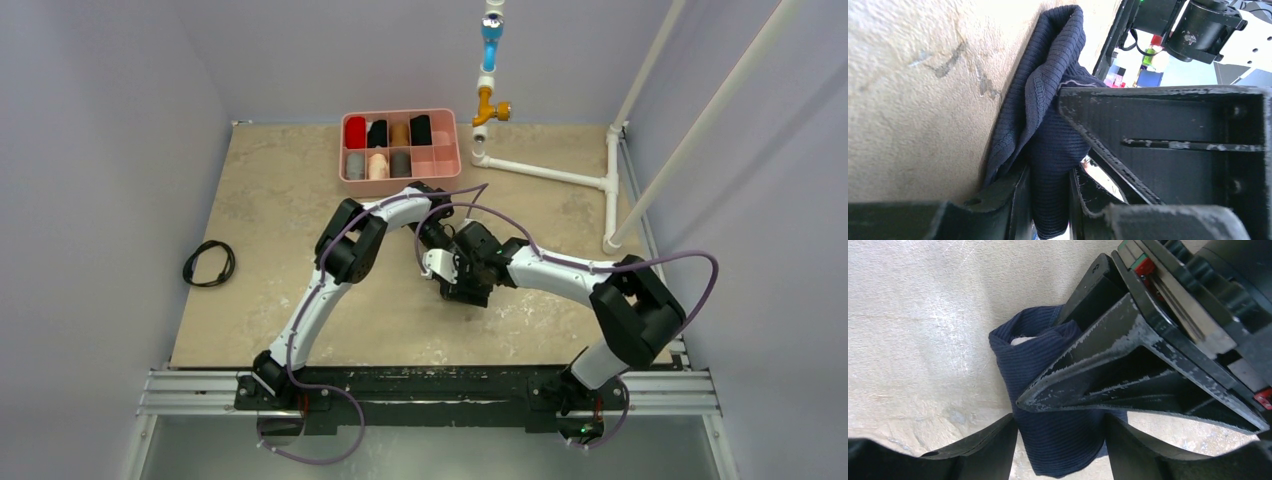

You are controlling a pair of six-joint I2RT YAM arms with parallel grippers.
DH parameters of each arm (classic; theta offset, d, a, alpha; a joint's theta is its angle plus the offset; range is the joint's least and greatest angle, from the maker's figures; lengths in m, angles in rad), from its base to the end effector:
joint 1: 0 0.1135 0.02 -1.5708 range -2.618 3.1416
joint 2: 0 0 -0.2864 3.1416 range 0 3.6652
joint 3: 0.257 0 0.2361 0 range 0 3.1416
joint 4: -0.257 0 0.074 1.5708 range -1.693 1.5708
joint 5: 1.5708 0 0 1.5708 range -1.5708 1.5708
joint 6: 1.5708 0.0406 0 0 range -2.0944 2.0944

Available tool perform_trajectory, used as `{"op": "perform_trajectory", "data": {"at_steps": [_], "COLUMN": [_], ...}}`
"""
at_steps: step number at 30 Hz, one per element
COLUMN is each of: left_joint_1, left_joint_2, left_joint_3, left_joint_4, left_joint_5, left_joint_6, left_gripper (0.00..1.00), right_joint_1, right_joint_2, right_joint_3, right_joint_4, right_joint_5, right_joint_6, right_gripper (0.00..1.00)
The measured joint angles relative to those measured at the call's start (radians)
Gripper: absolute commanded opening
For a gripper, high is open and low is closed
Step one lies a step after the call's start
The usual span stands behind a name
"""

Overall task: Roll the underwear
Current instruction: Roll the underwear to the center of the board.

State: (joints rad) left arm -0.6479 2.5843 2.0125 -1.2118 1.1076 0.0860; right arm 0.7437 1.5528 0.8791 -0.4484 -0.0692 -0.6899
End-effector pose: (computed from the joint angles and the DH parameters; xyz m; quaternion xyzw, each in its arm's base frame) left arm 0.3513 -0.3115 0.1018 -0.2513 -0.8095 0.4774 0.2318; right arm 0.2045 0.1919 0.2011 -0.6459 0.7295 0.0397 0.2214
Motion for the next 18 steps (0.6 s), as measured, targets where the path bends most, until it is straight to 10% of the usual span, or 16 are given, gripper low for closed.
{"op": "perform_trajectory", "data": {"at_steps": [8,13,18], "left_joint_1": [0.002,0.008,0.015], "left_joint_2": [0.001,0.002,-0.005], "left_joint_3": [0.0,0.0,-0.023], "left_joint_4": [-0.007,-0.015,0.0], "left_joint_5": [0.0,0.0,0.008], "left_joint_6": [0.0,0.003,0.009], "left_gripper": [0.02,0.24,0.42], "right_joint_1": [0.003,0.003,0.003], "right_joint_2": [0.04,0.047,0.051], "right_joint_3": [-0.001,0.002,0.008], "right_joint_4": [0.016,0.014,0.007], "right_joint_5": [-0.004,-0.004,-0.014], "right_joint_6": [0.002,-0.005,-0.01], "right_gripper": [0.27,0.01,0.0]}}
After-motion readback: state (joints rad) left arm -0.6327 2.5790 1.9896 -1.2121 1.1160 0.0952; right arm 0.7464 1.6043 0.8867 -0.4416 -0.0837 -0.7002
